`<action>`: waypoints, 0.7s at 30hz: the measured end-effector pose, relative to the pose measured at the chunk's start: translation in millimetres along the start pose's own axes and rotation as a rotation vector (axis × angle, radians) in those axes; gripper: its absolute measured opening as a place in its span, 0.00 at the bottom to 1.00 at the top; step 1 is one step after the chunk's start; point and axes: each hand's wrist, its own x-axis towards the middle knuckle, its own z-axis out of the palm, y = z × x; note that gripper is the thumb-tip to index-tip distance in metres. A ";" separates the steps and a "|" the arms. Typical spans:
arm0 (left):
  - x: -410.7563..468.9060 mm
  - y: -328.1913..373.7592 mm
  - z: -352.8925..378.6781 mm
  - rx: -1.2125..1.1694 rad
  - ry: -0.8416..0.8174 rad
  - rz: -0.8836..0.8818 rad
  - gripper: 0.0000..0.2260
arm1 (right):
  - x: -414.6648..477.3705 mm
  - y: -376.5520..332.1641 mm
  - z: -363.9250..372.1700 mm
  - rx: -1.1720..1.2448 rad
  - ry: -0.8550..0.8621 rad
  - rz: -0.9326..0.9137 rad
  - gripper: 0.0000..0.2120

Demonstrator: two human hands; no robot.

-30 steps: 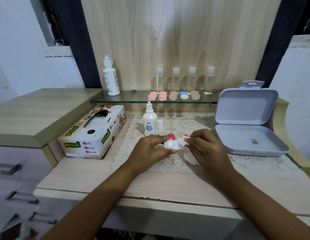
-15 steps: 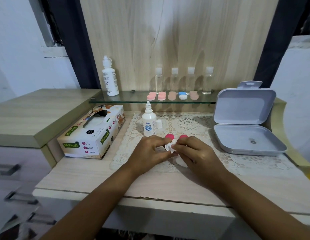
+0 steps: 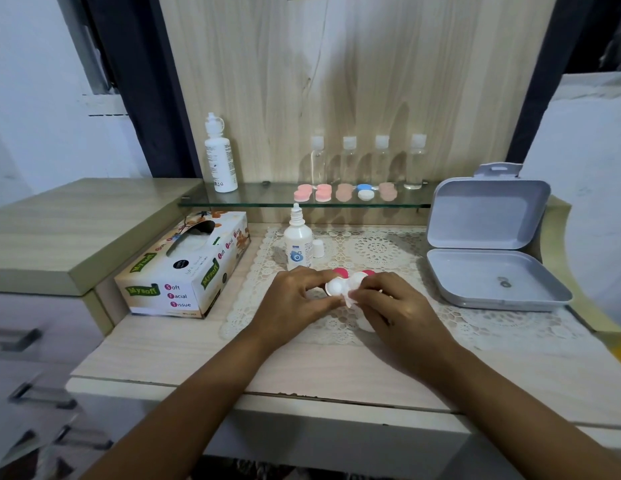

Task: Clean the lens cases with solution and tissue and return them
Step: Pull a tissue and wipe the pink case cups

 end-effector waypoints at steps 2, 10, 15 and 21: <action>-0.7 0.2 -1.1 -0.006 0.009 -0.007 0.16 | -0.3 -1.0 0.8 0.006 -0.016 0.015 0.09; -2.7 4.5 -1.3 -0.067 0.007 -0.073 0.16 | 1.3 12.1 -4.9 -0.009 0.090 0.177 0.04; -2.8 3.1 -1.4 -0.055 -0.003 -0.068 0.16 | 1.8 1.8 -5.6 0.004 0.026 0.050 0.09; -4.1 2.6 0.3 -0.046 -0.019 -0.044 0.17 | 0.5 8.8 -1.1 -0.002 -0.044 0.123 0.04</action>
